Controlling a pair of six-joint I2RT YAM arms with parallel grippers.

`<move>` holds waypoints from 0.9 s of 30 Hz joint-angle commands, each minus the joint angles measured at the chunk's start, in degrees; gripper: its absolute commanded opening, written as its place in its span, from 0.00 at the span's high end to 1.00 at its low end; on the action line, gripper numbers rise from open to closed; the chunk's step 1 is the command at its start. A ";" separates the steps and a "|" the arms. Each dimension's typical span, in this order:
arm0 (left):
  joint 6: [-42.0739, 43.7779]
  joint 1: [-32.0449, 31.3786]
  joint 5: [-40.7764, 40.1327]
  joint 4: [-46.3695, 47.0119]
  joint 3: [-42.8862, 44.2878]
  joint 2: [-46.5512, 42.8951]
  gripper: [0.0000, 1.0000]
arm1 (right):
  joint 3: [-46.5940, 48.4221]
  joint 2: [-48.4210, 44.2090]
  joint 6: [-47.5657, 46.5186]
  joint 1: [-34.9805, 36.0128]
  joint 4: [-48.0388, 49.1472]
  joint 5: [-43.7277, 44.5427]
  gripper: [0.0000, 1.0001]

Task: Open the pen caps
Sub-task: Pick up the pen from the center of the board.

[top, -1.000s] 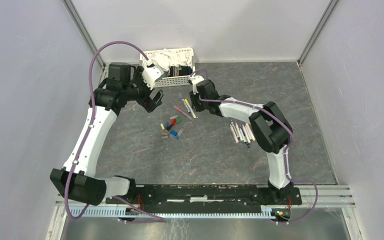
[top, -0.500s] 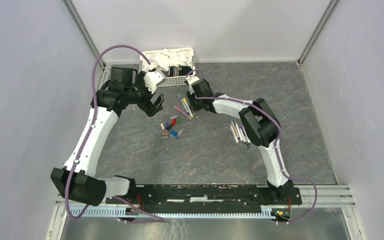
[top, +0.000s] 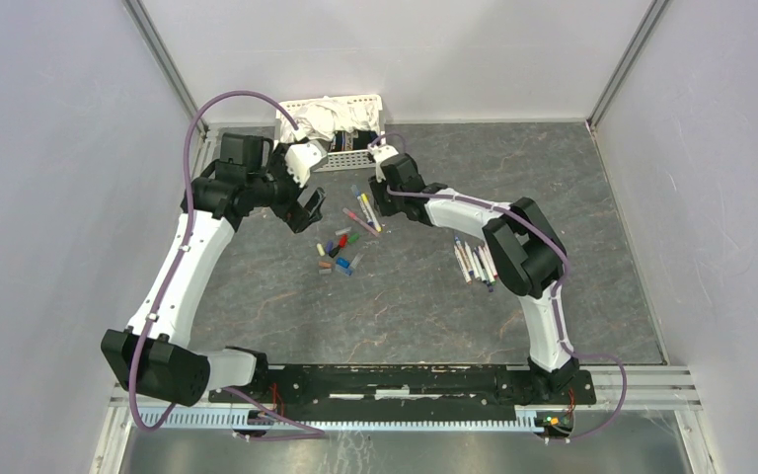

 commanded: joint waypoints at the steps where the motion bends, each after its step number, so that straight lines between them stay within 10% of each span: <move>1: 1.11 0.10 2.45 -0.38 -0.10 0.22 0.00 | 2.26 -0.61 1.22 1.62 1.00 -1.28 0.67; 19: 2.21 0.10 2.35 -1.01 -0.40 0.00 0.00 | 0.68 4.77 -0.71 1.71 -1.87 1.37 0.72; 27: 3.41 0.10 4.14 -1.71 -1.87 0.85 0.00 | -10.44 -3.06 -3.23 1.44 2.62 2.71 1.00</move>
